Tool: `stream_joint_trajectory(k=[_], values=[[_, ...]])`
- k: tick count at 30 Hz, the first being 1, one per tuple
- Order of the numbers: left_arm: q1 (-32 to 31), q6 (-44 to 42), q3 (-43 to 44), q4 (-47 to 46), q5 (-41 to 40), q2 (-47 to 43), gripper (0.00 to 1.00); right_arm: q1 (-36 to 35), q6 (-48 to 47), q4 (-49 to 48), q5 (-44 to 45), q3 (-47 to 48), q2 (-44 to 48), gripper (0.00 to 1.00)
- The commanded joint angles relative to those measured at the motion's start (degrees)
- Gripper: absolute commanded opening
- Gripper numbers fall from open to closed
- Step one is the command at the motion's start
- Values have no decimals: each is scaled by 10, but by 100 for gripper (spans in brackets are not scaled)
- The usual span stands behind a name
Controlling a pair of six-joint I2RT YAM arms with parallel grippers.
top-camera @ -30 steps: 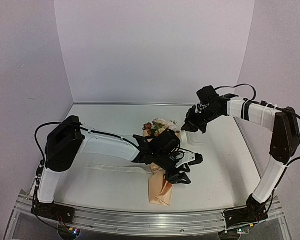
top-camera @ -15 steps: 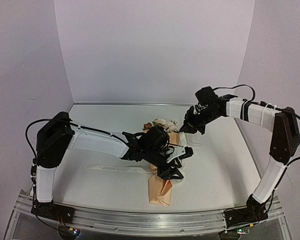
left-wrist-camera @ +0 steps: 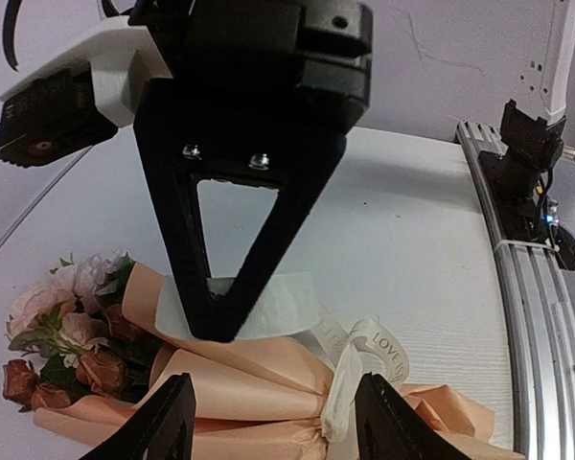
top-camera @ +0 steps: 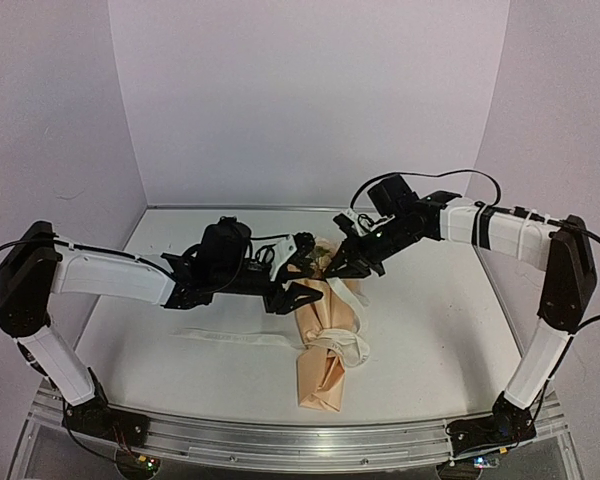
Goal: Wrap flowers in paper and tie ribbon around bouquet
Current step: Cross the half-tied ribbon over the folded bouquet.
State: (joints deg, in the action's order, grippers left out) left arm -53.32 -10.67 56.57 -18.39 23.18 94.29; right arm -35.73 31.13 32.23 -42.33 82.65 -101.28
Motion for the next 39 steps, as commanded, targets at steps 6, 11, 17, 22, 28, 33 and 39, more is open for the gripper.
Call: stream_joint_trajectory(k=[6, 11, 17, 22, 28, 33, 39], values=[[18, -91, 19, -66, -3, 37, 59, -18, -56, -14, -87, 20, 44, 0], [19, -87, 43, -89, 14, 76, 59, -20, -60, -13, -91, 14, 54, 0], [19, -65, 79, -124, 30, 113, 59, -22, -65, -3, -100, 9, 57, 0], [19, -47, 100, -138, 46, 135, 56, -22, -72, 8, -94, 7, 59, 0], [19, -35, 104, -123, 19, 135, 5, -22, -92, 21, -51, -10, 73, 1], [19, -41, 111, -42, -78, 96, 0, -22, -110, 29, 17, -33, 90, 22], [19, -56, 183, 232, -119, 67, 0, -22, -125, 5, 96, -99, 130, 55]])
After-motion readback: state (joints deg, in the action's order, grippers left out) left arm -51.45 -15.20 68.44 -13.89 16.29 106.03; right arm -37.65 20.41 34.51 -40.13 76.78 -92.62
